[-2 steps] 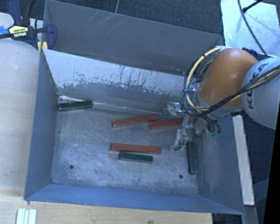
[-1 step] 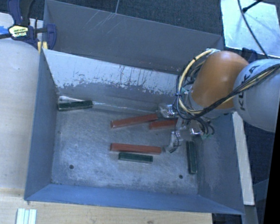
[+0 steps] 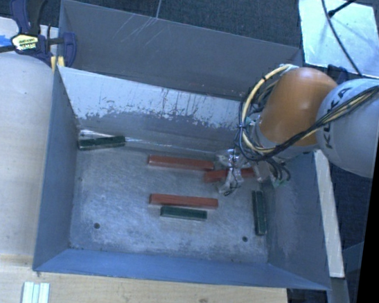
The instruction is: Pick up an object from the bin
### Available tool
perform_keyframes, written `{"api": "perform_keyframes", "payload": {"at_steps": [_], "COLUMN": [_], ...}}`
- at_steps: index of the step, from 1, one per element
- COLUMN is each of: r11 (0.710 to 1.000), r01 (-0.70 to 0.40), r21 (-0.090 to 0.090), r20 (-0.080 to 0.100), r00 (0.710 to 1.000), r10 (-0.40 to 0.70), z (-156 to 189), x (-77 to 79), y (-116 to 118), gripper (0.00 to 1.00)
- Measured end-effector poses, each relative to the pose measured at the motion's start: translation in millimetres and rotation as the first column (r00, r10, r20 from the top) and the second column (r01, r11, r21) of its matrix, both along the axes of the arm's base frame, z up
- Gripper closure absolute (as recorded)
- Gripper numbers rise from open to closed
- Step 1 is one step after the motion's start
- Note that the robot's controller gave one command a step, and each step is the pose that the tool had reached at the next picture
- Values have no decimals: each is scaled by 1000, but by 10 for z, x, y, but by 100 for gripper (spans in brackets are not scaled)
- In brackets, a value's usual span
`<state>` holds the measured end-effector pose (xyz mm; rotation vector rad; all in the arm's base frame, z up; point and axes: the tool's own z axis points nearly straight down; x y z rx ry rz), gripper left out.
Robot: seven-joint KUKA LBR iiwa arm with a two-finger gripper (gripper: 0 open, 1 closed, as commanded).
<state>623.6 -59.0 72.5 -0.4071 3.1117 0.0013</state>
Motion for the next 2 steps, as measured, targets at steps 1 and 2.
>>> {"api": "perform_keyframes", "payload": {"at_steps": [1, 2], "r11": [949, 773], "r01": [-316, -635], "r21": [-5, -8], "r20": [7, 5], "r00": [949, 773], "r10": [316, 635], "z": [1224, 2708], "x": [-84, 34], "y": [-42, -185], "gripper": [100, 100]}}
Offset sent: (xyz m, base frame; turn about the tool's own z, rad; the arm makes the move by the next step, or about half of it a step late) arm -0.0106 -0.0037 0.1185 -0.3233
